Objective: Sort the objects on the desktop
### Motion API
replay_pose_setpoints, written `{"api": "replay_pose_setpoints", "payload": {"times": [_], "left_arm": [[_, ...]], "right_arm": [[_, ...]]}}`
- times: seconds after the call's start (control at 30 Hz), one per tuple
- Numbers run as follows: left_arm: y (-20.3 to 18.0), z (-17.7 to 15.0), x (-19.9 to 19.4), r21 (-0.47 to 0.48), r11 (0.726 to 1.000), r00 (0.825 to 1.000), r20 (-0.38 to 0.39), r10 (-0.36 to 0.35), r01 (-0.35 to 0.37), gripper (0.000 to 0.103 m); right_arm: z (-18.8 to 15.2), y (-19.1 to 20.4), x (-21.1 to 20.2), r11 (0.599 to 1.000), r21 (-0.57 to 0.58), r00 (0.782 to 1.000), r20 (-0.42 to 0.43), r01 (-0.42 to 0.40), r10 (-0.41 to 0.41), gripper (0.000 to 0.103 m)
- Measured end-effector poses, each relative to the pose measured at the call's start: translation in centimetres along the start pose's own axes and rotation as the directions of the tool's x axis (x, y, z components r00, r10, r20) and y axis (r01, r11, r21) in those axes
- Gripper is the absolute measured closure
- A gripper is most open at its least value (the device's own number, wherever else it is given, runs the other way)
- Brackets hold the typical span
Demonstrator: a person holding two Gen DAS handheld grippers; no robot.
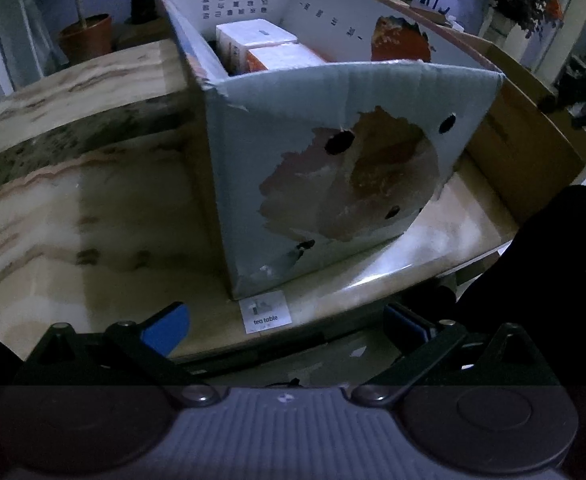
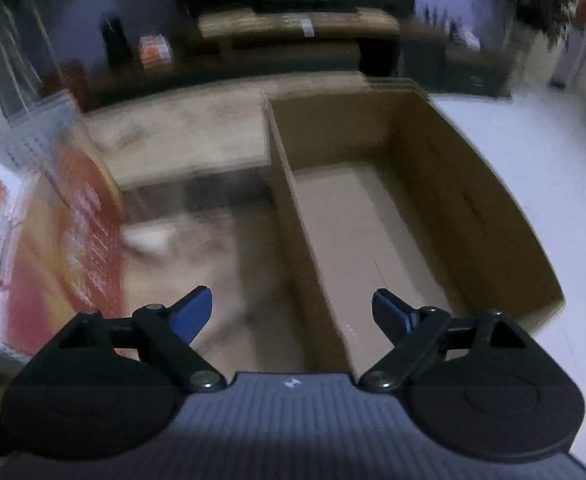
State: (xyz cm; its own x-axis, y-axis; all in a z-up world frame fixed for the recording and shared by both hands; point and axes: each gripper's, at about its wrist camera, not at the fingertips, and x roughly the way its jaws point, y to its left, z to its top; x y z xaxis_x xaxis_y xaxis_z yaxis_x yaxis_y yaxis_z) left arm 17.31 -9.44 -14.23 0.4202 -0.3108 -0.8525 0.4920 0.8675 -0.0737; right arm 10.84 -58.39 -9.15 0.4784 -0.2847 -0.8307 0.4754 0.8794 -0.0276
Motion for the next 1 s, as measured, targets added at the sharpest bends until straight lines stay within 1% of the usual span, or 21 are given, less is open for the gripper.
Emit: {"api": "replay_pose_setpoints", "payload": {"times": [0.03,0.1,0.17,0.27,0.33,0.4,0.43,0.47,0.53,0.6,0.63,0.7,0.73,0.8,0.83,0.93,1.0], "left_arm": [[0.0,0.0,0.1,0.002,1.0,1.0,-0.001,0.001,-0.001,0.001],[-0.1,0.0,0.2,0.007,1.0,1.0,-0.005,0.004,-0.004,0.001],[-0.4,-0.1,0.4,0.015,1.0,1.0,-0.011,0.009,-0.009,0.001],[-0.6,-0.1,0.7,0.025,1.0,1.0,-0.017,0.015,-0.014,0.001],[-0.6,-0.2,0.9,0.028,1.0,1.0,-0.02,0.015,-0.015,0.001],[-0.7,-0.2,1.1,0.028,0.999,1.0,-0.024,0.018,-0.017,0.001],[-0.7,-0.2,1.1,0.028,0.999,1.0,-0.025,0.019,-0.018,0.001],[-0.7,-0.2,1.2,0.027,0.999,0.999,-0.027,0.019,-0.018,0.001],[-0.6,-0.1,1.3,0.026,1.0,0.999,-0.028,0.016,-0.015,0.001],[-0.6,-0.1,1.3,0.025,1.0,1.0,-0.028,0.014,-0.013,0.001],[-0.6,0.0,1.3,0.024,1.0,1.0,-0.027,0.012,-0.011,0.001],[-0.6,0.0,1.3,0.021,1.0,1.0,-0.024,0.007,-0.006,0.001],[-0.6,0.0,1.2,0.018,1.0,1.0,-0.022,0.005,-0.005,0.001],[-0.4,0.0,1.1,0.011,1.0,1.0,-0.018,0.002,-0.001,0.001],[-0.4,0.0,1.1,0.008,1.0,1.0,-0.017,0.0,0.0,0.001],[-0.2,0.1,0.9,-0.001,1.0,1.0,-0.008,-0.005,0.005,0.001],[-0.2,0.2,0.7,-0.005,1.0,1.0,-0.001,-0.01,0.01,0.001]], "right_arm": [[-0.6,-0.2,0.7,1.0,-0.019,1.0,-0.01,0.018,-0.018,0.016],[-1.3,-0.2,1.6,0.998,-0.053,0.999,0.004,0.039,-0.039,0.016],[-1.4,-0.3,2.6,0.997,-0.059,0.999,0.009,0.045,-0.045,0.016],[-1.1,-1.0,4.8,0.999,-0.04,0.998,-0.049,0.029,-0.031,0.016],[-0.9,-1.1,5.8,0.998,-0.053,0.996,-0.081,0.024,-0.029,0.016],[-1.0,-1.0,7.0,0.998,-0.054,0.993,-0.111,0.026,-0.032,0.02],[-1.1,-1.0,7.5,0.998,-0.049,0.992,-0.125,0.031,-0.036,0.035],[-1.0,-1.0,7.9,0.998,-0.045,0.99,-0.132,0.037,-0.042,0.046],[-0.9,-0.9,8.7,0.997,-0.049,0.988,-0.141,0.058,-0.064,0.046],[-0.8,-0.9,9.2,0.996,-0.049,0.988,-0.134,0.068,-0.074,0.051],[-0.7,-1.0,9.3,0.997,-0.043,0.989,-0.135,0.06,-0.065,0.055],[-0.5,-1.2,9.5,1.0,-0.007,0.988,-0.156,0.009,-0.01,0.077],[-0.3,-1.6,9.4,0.998,0.054,0.985,-0.167,-0.03,0.039,0.085],[-0.1,-2.8,9.1,0.973,0.198,0.977,-0.149,-0.122,0.153,0.086],[-0.1,-3.3,8.8,0.956,0.248,0.972,-0.133,-0.156,0.193,0.086],[-0.1,-4.3,8.0,0.915,0.345,0.963,-0.089,-0.211,0.256,0.085],[0.0,-5.2,7.1,0.876,0.412,0.954,-0.046,-0.252,0.296,0.084]]}}
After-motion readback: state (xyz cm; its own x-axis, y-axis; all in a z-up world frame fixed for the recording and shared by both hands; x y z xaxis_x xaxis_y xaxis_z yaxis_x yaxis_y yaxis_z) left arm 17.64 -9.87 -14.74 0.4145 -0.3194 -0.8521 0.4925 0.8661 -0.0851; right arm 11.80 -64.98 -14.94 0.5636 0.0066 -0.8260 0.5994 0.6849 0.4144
